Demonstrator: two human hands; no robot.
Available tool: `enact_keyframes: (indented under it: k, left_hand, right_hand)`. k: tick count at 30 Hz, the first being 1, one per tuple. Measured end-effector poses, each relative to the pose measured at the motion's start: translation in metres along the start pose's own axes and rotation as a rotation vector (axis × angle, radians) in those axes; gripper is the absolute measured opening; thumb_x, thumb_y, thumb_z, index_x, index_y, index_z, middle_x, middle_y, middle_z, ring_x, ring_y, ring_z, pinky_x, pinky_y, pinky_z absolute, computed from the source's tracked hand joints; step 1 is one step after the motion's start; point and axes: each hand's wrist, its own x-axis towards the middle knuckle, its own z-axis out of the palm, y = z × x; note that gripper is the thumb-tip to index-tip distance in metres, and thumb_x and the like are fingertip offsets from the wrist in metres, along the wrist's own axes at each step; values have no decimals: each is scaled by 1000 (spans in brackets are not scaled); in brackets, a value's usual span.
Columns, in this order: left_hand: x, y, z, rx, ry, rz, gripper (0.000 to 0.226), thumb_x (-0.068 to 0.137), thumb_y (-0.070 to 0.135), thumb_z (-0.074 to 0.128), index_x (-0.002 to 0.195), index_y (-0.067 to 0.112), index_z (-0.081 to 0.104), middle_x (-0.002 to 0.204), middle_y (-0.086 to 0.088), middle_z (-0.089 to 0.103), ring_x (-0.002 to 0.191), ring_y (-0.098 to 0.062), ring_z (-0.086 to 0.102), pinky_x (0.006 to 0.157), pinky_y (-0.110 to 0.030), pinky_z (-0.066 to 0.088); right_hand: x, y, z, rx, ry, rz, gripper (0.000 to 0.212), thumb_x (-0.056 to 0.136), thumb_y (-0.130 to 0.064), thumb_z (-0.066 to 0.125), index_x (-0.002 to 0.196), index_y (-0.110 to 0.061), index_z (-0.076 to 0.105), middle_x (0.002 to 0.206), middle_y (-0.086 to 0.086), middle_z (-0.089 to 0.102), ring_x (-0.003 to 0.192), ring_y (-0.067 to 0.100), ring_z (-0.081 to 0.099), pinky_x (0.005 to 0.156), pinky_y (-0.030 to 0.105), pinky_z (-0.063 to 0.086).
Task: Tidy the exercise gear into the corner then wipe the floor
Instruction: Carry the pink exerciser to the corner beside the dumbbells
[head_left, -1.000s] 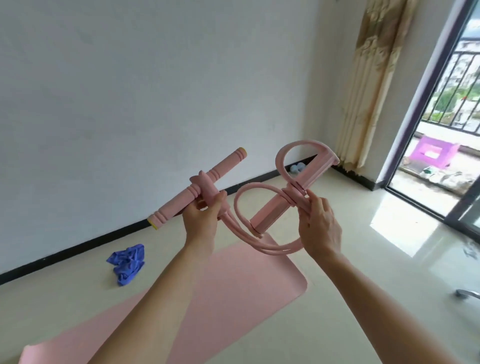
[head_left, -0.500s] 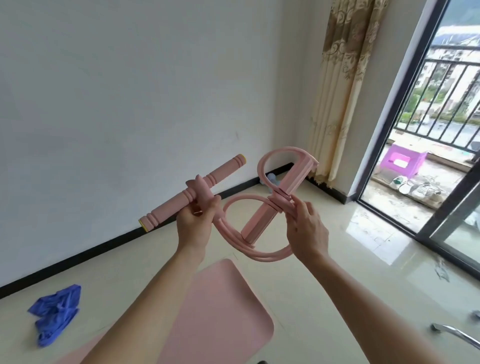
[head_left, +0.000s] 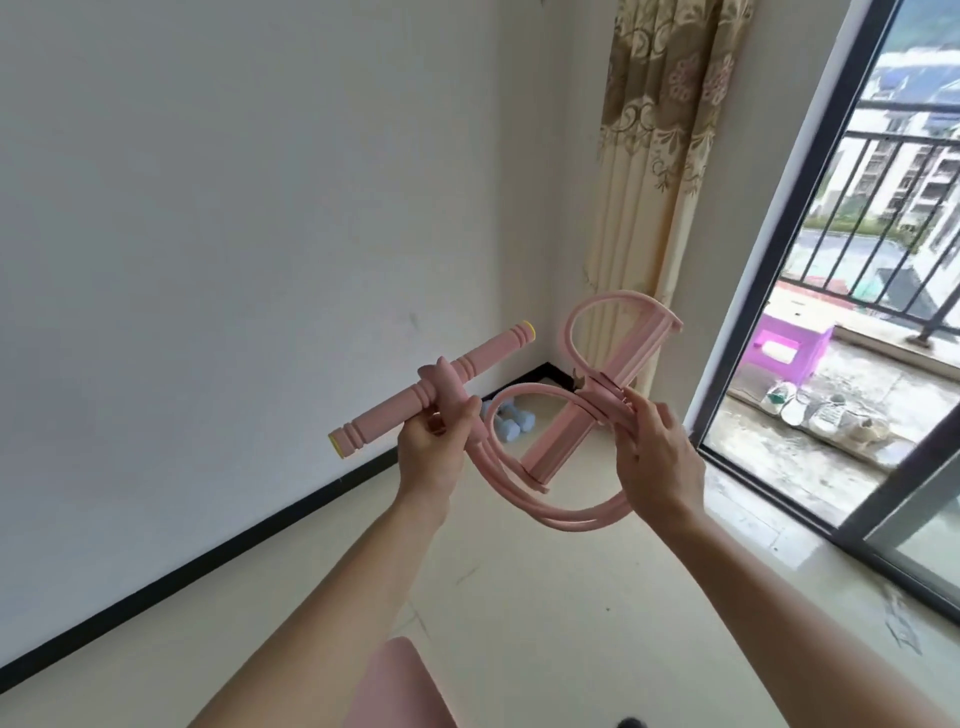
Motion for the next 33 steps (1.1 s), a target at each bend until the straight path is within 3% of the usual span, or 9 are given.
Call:
enact_keyframes:
  k: [6,9,12,16,21,23,27,30,33]
  left_hand:
    - [145,-34,91,57,79,12,29,85,28,75,111,20,65,94,5,74,89,-8,71,85,-32,54]
    - [217,-44,129,120,167,-18,23,87,32,73,106,19,69,97,6,75,94,-9,69,93,-38,55]
    - [266,-47,144,179,226,-55,20,91,37,66,98,19,71,94,6,73,94,-12,67,90,-37,54]
    - [327,-51,144,234,299,-84,21,91,36,65,96,17,71,90,5,74,92,-9,68,74,-23,50]
    - [419,-89,124,212,427,-199,23,85,39,67,86,17,74,83,2,75,90,-19,70,82,-37,57]
    - [460,-112,115,197,469,-276,31,88,39,64,80,11,73,76,-3,72,80,-21,69,76,-35,56]
    - [549,-164,97,173,502,-400,39,92,37,52,77,4,64,66,-18,64,65,-29,63,64,-40,55]
    - [610,-206,84,229,495,-543,33,99,37,45,75,18,58,49,-4,55,44,-21,54,52,-35,47]
    - [654,-234,84,247,463,-655,26,98,31,53,82,12,59,55,-6,58,45,-21,55,50,-31,45]
  right_hand:
    - [154,65,81,32,-105,-34,47,97,-23,59,142,-26,48,122,2,58,109,28,61,71,42,54]
    - [237,84,115,31,-185,-66,48,98,-23,56,144,-26,46,124,1,56,112,25,58,73,40,51]
    - [301,82,143,32,-250,-113,47,98,-24,54,145,-26,46,125,1,55,114,25,56,72,36,46]
    - [374,70,194,21,-376,-169,45,100,-25,50,145,-28,45,127,3,53,116,26,55,69,34,39]
    - [446,60,279,8,-505,-221,44,101,-25,47,145,-28,44,130,1,52,116,26,55,75,35,43]
    - [475,59,321,-10,-550,-216,42,102,-26,45,145,-28,44,131,1,52,115,25,56,77,35,44]
    - [537,57,415,-40,-659,-151,40,101,-25,45,141,-25,48,130,3,53,106,27,58,75,33,41]
    - [583,54,476,-34,-747,-31,41,99,-24,49,140,-21,49,128,5,54,95,23,54,76,31,38]
    - [625,59,527,67,-798,88,42,97,-28,56,138,-21,50,126,2,58,93,16,52,79,30,40]
